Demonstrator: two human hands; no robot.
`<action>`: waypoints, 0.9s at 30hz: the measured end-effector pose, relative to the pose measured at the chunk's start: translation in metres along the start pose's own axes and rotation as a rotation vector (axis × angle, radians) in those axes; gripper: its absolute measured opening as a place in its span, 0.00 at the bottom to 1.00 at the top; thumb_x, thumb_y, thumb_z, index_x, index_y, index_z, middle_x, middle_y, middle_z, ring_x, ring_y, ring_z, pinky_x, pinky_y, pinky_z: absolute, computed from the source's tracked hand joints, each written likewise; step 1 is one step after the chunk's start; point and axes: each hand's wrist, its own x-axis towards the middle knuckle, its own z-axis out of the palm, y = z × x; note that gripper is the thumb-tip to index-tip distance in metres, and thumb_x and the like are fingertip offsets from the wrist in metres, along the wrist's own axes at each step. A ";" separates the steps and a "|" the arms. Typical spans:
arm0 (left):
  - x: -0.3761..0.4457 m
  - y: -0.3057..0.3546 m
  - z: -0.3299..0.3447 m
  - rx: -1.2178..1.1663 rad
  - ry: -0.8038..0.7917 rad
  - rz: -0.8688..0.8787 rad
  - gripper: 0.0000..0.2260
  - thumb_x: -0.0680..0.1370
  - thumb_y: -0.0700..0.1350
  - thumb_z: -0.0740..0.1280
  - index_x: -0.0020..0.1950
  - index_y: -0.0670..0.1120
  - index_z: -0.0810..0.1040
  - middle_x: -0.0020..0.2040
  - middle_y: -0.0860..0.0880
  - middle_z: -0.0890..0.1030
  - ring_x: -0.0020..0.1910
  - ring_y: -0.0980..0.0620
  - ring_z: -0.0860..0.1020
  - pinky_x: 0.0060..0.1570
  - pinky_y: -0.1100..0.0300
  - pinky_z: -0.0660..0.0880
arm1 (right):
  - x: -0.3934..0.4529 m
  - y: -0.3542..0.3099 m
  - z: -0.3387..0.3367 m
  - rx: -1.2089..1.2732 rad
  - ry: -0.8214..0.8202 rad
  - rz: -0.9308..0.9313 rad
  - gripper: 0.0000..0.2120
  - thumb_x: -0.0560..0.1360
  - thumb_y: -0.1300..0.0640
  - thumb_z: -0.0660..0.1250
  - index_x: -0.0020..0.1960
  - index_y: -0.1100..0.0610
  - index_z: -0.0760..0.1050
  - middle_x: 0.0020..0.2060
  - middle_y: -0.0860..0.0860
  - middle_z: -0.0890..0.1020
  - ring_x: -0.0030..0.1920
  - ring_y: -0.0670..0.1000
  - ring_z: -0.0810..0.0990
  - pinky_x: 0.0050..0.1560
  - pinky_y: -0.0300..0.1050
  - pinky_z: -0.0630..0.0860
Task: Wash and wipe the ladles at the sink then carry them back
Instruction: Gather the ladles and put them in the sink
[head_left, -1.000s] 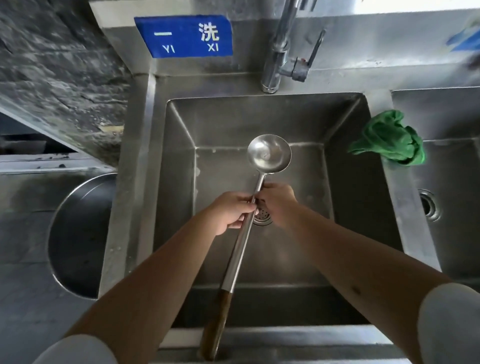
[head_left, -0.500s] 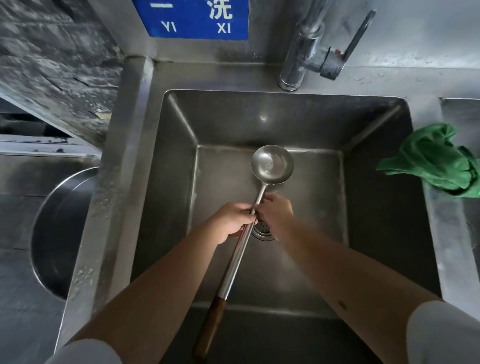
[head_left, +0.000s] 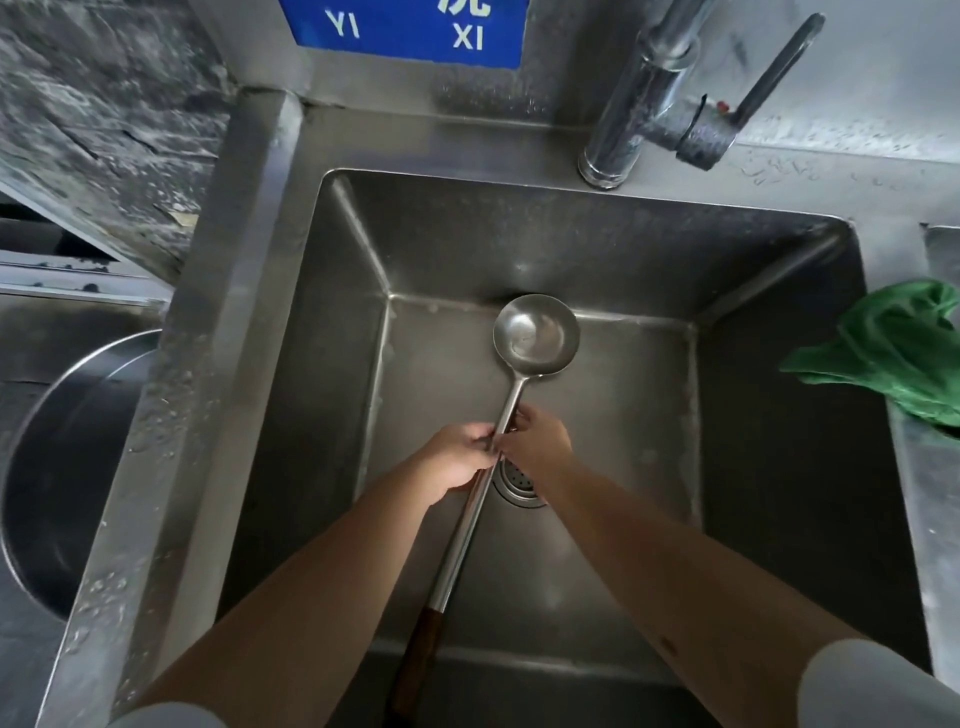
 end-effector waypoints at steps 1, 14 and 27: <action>0.001 0.001 0.000 0.025 -0.016 0.007 0.19 0.77 0.30 0.66 0.66 0.43 0.78 0.51 0.48 0.80 0.48 0.54 0.77 0.34 0.80 0.68 | 0.000 0.000 0.001 -0.003 -0.010 -0.007 0.17 0.67 0.66 0.73 0.54 0.54 0.80 0.41 0.46 0.84 0.42 0.48 0.83 0.51 0.45 0.80; -0.018 0.004 -0.006 0.089 -0.035 -0.020 0.16 0.78 0.35 0.65 0.64 0.47 0.77 0.53 0.50 0.79 0.51 0.53 0.74 0.35 0.76 0.67 | -0.029 -0.001 0.003 0.012 -0.131 0.017 0.07 0.76 0.60 0.68 0.52 0.61 0.81 0.32 0.48 0.76 0.30 0.42 0.73 0.33 0.32 0.68; -0.143 0.058 -0.023 1.032 0.222 0.229 0.30 0.76 0.64 0.57 0.74 0.50 0.60 0.68 0.45 0.69 0.67 0.42 0.71 0.59 0.44 0.72 | -0.160 -0.022 -0.070 -1.061 -0.047 -0.283 0.43 0.70 0.25 0.53 0.79 0.44 0.50 0.80 0.50 0.49 0.80 0.53 0.48 0.73 0.63 0.53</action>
